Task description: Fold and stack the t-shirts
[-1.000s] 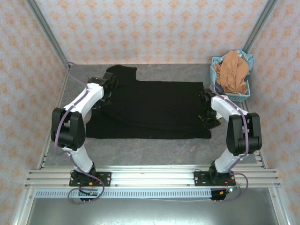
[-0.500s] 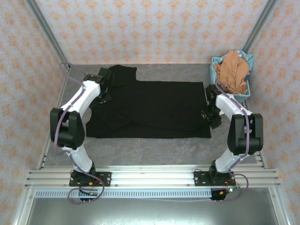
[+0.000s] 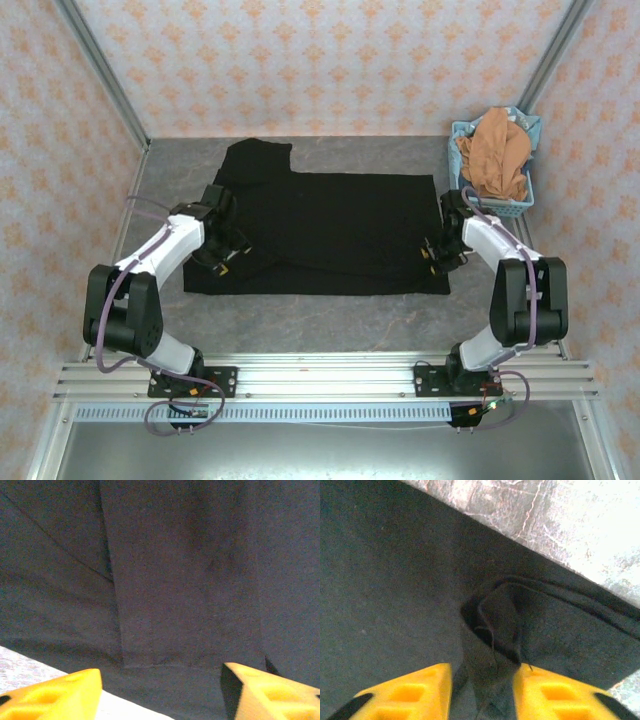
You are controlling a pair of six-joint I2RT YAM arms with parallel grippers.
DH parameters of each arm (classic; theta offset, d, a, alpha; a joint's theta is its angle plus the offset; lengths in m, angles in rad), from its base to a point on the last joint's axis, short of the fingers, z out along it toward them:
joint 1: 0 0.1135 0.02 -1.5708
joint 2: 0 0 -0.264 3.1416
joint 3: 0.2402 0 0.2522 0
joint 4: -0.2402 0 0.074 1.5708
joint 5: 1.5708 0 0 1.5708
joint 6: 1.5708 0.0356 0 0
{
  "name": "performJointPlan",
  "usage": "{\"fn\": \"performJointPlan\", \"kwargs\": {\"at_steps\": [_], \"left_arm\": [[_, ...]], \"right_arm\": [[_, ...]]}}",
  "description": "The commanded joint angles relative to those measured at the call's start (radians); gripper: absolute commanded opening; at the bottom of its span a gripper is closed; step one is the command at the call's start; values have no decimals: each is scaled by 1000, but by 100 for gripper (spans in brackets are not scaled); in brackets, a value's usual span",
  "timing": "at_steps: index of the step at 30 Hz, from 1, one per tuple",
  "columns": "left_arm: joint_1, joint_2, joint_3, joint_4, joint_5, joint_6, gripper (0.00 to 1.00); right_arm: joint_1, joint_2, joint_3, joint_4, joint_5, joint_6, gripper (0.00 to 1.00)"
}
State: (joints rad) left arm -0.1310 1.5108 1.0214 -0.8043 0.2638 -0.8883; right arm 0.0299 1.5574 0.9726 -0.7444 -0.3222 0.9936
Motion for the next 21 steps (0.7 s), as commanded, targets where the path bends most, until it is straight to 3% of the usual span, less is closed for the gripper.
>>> {"fn": "performJointPlan", "kwargs": {"at_steps": [1,5,17,21], "left_arm": [[-3,4,-23,12,12,-62,59],[-4,30,-42,-13,-4,-95,54],[-32,101,-55,4,-6,-147,53],[-43,109,-72,60,-9,-181,43]], "right_arm": [[-1,27,43,-1,33,31,28],[-1,45,75,-30,66,30,22],[-1,99,86,-14,79,31,21],[-1,107,95,-14,79,29,21]]}}
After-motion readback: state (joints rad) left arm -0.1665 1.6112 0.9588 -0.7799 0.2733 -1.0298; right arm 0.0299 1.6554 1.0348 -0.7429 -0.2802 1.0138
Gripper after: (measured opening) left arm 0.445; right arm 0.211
